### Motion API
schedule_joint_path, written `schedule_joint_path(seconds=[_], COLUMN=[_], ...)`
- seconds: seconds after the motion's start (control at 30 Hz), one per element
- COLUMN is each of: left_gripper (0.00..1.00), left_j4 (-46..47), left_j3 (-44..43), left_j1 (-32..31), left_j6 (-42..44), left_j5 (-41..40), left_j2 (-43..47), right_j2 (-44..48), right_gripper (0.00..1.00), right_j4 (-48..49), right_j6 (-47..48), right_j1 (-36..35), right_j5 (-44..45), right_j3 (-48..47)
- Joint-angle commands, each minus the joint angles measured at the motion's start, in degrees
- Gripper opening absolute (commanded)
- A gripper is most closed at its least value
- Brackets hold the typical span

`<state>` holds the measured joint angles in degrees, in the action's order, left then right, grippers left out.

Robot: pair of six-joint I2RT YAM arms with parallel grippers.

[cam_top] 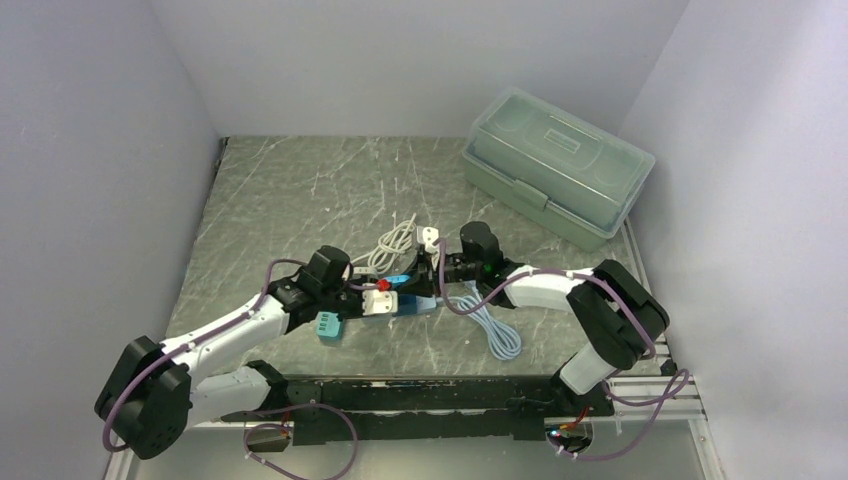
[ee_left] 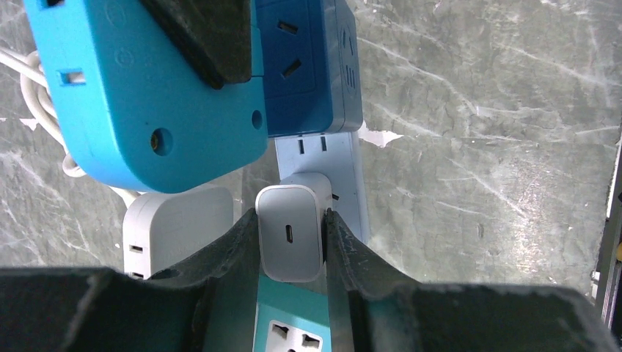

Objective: Insert the plug
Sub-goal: Insert the plug into the socket.

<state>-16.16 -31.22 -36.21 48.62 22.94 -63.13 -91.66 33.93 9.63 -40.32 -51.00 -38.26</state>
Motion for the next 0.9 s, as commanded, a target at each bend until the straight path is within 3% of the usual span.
schedule_joint_path(seconds=[0.0, 0.1, 0.17, 0.3, 0.33, 0.37, 0.4, 0.77, 0.83, 0.87], left_gripper=[0.00, 0.00, 0.00, 0.00, 0.00, 0.00, 0.00, 0.00, 0.06, 0.16], left_j4=[-8.7, -8.5, -8.6, -8.7, -8.8, -8.8, -8.8, -7.0, -7.9, -8.1], left_j3=[1.3, 0.7, 0.2, -0.1, -0.1, -0.2, -0.4, -3.3, -4.7, -5.3], left_j1=[0.0, 0.0, 0.0, 0.0, 0.0, 0.0, 0.0, 0.0, 0.0, 0.0], left_j6=[4.1, 3.6, 3.8, 3.6, 3.6, 3.5, 3.3, 1.0, 0.0, -0.7], left_j5=[-4.6, -4.5, -4.5, -4.8, -4.7, -4.4, -4.3, -1.9, -0.9, -0.8], left_j2=[0.8, 0.7, 0.5, 0.4, 0.5, 0.7, 0.8, 1.0, 0.8, 0.7], right_j2=[-6.0, -2.9, -1.3, 1.7, 2.7, 3.6, 4.6, 14.8, 16.3, 17.0], right_gripper=[0.11, 0.28, 0.55, 0.62, 0.70, 0.88, 0.99, 1.00, 1.00, 1.00], right_j4=[-12.1, -8.9, -8.5, -7.2, -6.7, -6.7, -7.5, -19.5, -21.5, -22.7], right_j6=[1.8, 0.3, -0.5, -1.6, -1.8, -1.9, -1.7, 1.8, 2.3, 2.7], right_j1=[-0.3, 0.4, 1.1, 2.0, 2.2, 2.4, 2.6, 5.3, 5.4, 5.4], right_j5=[15.0, 15.3, 15.2, 15.0, 15.0, 15.1, 15.5, 10.2, 10.2, 10.5], right_j3=[5.7, 8.0, 8.5, 9.4, 9.2, 8.8, 8.1, -1.3, -2.0, -2.4])
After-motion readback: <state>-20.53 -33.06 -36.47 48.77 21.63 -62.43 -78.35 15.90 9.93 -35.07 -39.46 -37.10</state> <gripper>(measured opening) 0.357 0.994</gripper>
